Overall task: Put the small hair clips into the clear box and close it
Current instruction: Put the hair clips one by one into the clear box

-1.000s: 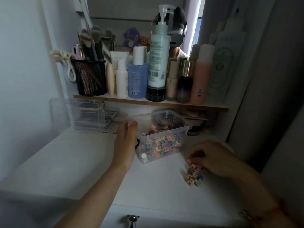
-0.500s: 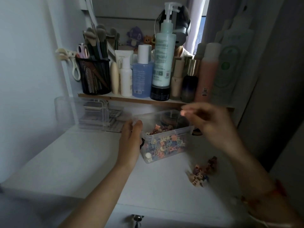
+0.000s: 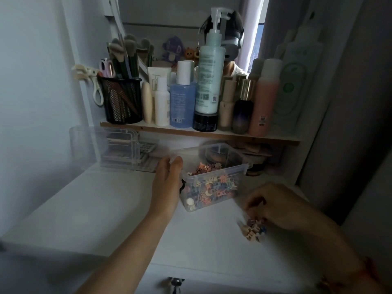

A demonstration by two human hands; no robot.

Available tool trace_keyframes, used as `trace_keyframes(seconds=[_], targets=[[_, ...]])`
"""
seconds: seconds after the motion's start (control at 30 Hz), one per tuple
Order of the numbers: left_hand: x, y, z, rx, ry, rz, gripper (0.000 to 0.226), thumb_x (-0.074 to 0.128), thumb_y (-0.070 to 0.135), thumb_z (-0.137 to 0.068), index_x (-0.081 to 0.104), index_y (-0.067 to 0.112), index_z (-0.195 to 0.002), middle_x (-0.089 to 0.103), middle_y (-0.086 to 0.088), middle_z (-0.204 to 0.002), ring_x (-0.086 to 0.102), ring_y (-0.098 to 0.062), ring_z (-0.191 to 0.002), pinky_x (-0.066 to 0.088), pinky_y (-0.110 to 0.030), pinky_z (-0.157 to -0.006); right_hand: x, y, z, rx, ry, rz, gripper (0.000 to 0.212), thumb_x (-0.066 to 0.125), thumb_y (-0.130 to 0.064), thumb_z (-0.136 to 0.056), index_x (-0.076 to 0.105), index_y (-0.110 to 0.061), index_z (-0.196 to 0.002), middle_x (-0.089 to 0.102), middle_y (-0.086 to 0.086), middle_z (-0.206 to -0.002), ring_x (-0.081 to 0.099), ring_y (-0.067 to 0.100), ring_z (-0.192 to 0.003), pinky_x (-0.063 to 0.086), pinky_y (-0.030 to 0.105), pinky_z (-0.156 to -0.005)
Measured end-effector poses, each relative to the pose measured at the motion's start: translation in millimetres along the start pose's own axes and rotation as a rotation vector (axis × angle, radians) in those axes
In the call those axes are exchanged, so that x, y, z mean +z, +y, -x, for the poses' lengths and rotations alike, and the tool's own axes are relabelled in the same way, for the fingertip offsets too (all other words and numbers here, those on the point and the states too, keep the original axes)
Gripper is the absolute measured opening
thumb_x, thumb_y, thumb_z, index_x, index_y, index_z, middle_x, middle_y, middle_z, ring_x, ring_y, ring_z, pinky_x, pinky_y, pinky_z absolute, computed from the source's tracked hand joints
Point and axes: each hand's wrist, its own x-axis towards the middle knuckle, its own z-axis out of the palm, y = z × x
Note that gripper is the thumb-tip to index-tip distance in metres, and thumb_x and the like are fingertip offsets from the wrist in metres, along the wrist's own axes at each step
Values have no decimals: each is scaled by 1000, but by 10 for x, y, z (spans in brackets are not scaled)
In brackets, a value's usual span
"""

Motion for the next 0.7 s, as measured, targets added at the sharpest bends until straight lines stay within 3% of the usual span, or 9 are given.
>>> trace_keyframes(seconds=[0.1,0.17,0.23,0.37,0.43,0.5,0.57,0.63,0.7], targets=[[5,7,7,1,-7,0,17,39,23,-96,48,29,-83,51,10,-85,45,-4,-71,36,-13,-53,-33,-49,-12,-36,144,-147,22,58,-9,-86,69,-26,-79,65,-17,-77,61,0,-74,44,10,-67],[6,8,9,3,-5,3,17,40,23,-96,47,30,-82,52,10,-86,46,-4,-73,34,-20,-59,-132,-153,-43,-141,379,-370,31,59,-7,-84,63,-34,-70,62,-20,-73,59,-6,-74,44,10,-74],[5,11,10,7,-1,-5,17,40,23,-96,47,29,-82,52,10,-86,46,-5,-74,34,-22,-60,-249,-293,-128,-245,567,-511,27,61,-8,-83,62,-32,-70,62,-19,-74,58,-10,-71,42,4,-70],[-2,2,9,2,-6,-11,17,40,23,-96,47,29,-82,52,9,-86,46,-4,-73,35,-18,-58,-258,-384,-349,-207,656,-362,15,61,-11,-84,69,-16,-96,65,-9,-84,56,-3,-76,37,-2,-66],[-2,2,-4,7,-6,-17,17,41,21,-95,48,26,-81,50,8,-84,45,-5,-71,34,-21,-59,-209,-291,-330,-178,671,-344,14,61,-10,-84,69,-14,-96,63,-8,-85,56,0,-77,35,-5,-65],[-4,-3,-23,10,3,-17,17,42,20,-95,47,25,-79,48,8,-80,44,-6,-69,34,-21,-59,-209,-173,-215,-172,599,-353,14,62,-9,-83,69,-21,-82,61,-15,-79,56,-4,-73,36,-4,-65],[-1,-15,-29,4,12,-9,18,42,19,-94,47,25,-78,47,8,-78,43,-7,-68,35,-19,-57,-196,-76,-70,-144,388,-306,27,64,-11,-82,62,-33,-68,58,-24,-74,55,-10,-68,38,-1,-63],[1,-16,-24,5,9,-10,18,42,20,-94,47,25,-78,48,8,-78,43,-8,-69,33,-21,-58,-160,-28,32,-93,178,-204,30,64,-14,-83,58,-38,-66,55,-27,-72,55,-8,-65,39,1,-59],[7,-11,-12,1,4,-11,17,41,21,-95,48,25,-80,49,8,-79,45,-6,-69,33,-20,-58,-107,-24,75,-64,45,-161,20,64,-16,-83,65,-35,-77,55,-26,-72,57,-9,-60,39,1,-55]])
